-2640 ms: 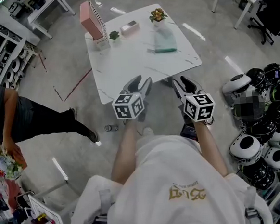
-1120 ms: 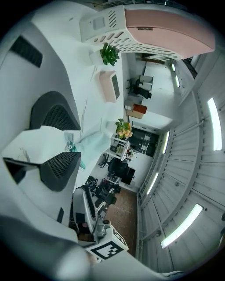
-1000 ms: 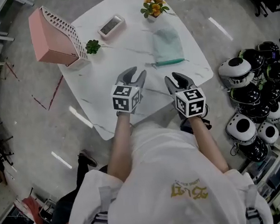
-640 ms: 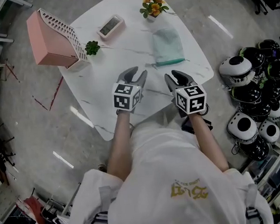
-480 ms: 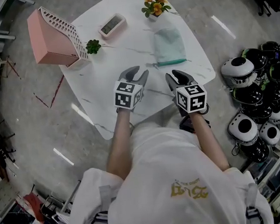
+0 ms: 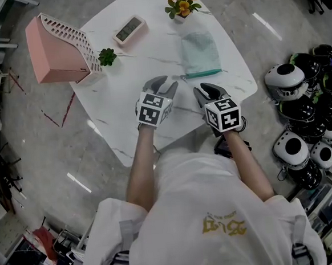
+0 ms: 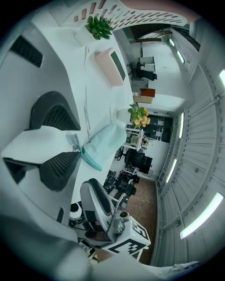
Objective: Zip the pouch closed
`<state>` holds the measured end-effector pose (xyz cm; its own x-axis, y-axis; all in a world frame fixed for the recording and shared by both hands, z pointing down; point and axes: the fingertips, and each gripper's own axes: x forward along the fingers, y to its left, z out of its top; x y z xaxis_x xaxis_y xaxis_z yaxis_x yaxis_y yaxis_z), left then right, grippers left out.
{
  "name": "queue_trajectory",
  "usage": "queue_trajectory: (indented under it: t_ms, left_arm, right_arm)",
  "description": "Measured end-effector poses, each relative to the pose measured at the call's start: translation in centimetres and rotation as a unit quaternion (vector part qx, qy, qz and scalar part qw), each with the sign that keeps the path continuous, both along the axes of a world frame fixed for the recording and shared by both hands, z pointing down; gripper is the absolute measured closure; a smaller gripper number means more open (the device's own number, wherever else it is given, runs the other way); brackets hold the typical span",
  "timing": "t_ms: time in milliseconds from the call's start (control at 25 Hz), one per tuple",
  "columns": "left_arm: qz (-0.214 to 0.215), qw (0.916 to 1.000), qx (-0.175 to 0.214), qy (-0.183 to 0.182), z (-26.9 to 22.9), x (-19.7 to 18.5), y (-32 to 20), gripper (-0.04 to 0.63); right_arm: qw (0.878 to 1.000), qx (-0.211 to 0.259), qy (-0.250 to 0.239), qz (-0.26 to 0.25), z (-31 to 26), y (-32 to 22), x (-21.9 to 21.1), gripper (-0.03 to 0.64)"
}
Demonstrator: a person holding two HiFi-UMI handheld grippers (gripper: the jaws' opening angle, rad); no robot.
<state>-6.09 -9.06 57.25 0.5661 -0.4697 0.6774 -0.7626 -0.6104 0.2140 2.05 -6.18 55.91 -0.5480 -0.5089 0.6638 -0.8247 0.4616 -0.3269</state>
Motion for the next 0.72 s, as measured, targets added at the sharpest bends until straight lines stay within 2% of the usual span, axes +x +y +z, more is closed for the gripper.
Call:
queue_trajectory:
  t_ms: [400, 720]
  left_arm:
    - [0.077, 0.9955, 0.019, -0.053, 1.5, 0.8, -0.6, 0.42]
    - [0.121, 0.9901, 0.026, -0.066, 2.1, 1.9, -1.0, 0.411]
  right_arm:
    - [1.0, -0.012, 0.015, -0.023, 2.4, -0.9, -1.4, 0.502]
    - [0.998, -0.01, 0.036, -0.044, 3.7, -1.5, -2.4, 0.509]
